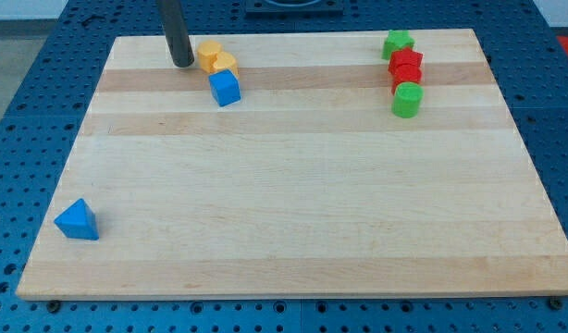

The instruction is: Slide the yellow hexagon right a bit

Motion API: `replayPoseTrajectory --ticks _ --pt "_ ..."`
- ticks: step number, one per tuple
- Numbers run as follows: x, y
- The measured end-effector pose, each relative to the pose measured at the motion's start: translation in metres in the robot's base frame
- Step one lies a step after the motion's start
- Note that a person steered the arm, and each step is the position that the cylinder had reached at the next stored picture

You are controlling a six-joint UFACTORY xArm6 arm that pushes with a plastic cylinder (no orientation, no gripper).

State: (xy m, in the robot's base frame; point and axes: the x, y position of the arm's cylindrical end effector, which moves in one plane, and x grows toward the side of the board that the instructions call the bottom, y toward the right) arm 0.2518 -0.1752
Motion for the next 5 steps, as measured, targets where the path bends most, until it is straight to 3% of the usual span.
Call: replayPoseTrajectory --ticks 5 --pt "-0.02 0.032"
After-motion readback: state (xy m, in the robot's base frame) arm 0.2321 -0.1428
